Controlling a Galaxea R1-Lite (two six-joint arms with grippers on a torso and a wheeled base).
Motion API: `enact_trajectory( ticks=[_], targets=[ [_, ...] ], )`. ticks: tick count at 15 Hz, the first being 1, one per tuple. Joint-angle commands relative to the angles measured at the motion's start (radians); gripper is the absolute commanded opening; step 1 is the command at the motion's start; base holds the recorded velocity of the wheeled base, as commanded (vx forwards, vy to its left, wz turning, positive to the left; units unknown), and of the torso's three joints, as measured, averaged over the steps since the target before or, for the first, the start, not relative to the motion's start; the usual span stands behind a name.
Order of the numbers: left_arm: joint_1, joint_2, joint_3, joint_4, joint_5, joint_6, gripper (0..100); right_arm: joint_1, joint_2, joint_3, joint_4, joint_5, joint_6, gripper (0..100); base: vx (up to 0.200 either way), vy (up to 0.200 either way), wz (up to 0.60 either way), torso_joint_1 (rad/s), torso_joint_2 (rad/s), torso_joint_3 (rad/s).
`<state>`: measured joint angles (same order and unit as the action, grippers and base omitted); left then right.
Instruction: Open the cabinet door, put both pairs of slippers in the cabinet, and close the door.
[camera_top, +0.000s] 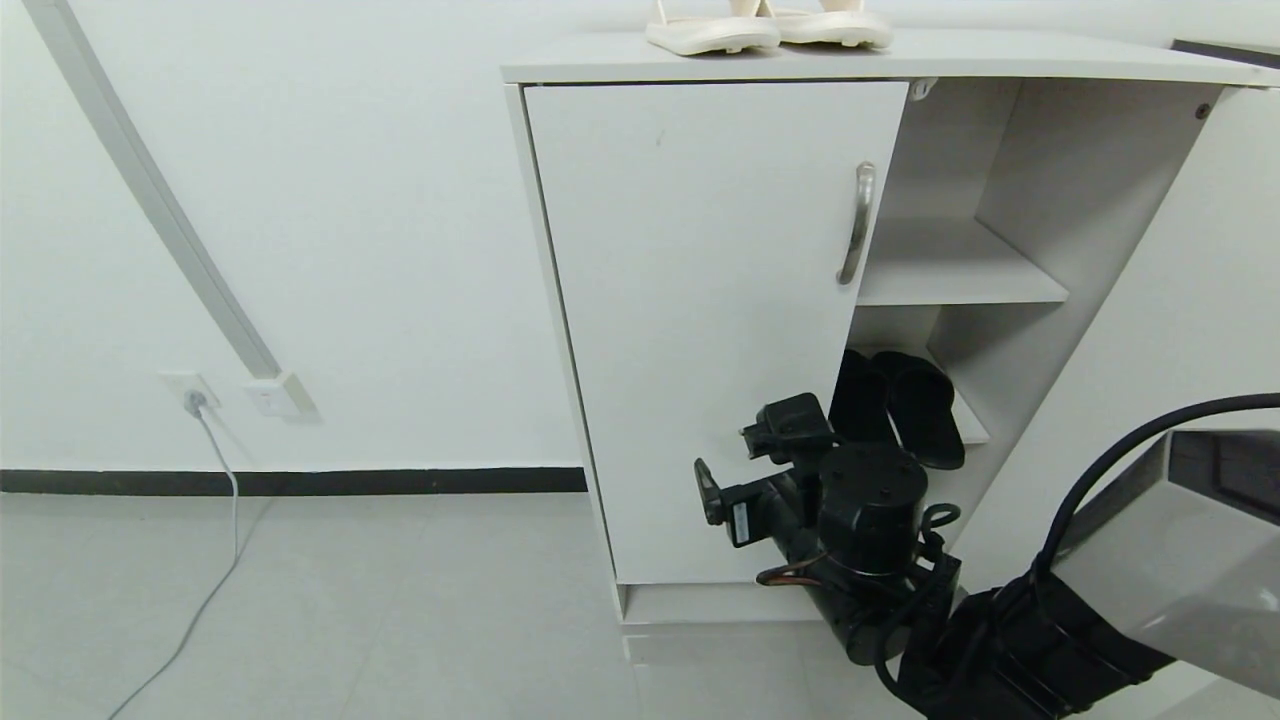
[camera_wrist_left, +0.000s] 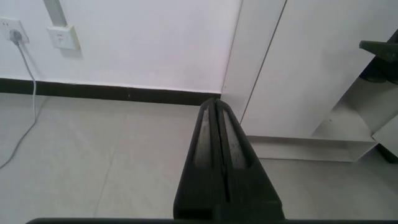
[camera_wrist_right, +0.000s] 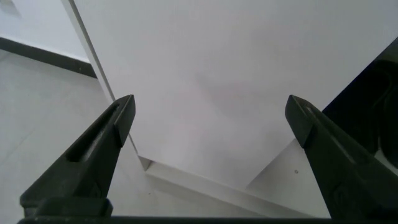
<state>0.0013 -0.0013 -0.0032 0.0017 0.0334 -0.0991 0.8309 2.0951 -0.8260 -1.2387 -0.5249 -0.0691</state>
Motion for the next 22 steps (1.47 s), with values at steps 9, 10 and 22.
enact_trajectory(
  ticks=[9,10,22],
  targets=[
    [0.0,0.001,0.0,0.0,0.0,-0.001,0,-0.01,0.002,0.014,-0.015,0.0,-0.02,100,0.0,0.0,0.0,0.0,0.0,0.0],
    [0.0,0.001,0.0,0.0,0.0,-0.001,0,-0.01,0.002,0.014,-0.015,0.0,-0.02,100,0.0,0.0,0.0,0.0,0.0,0.0],
    [0.0,0.001,0.0,0.0,0.0,0.001,0,-0.009,0.003,0.014,-0.013,0.0,-0.02,100,0.0,0.0,0.0,0.039,-0.3,-0.27]
  ],
)
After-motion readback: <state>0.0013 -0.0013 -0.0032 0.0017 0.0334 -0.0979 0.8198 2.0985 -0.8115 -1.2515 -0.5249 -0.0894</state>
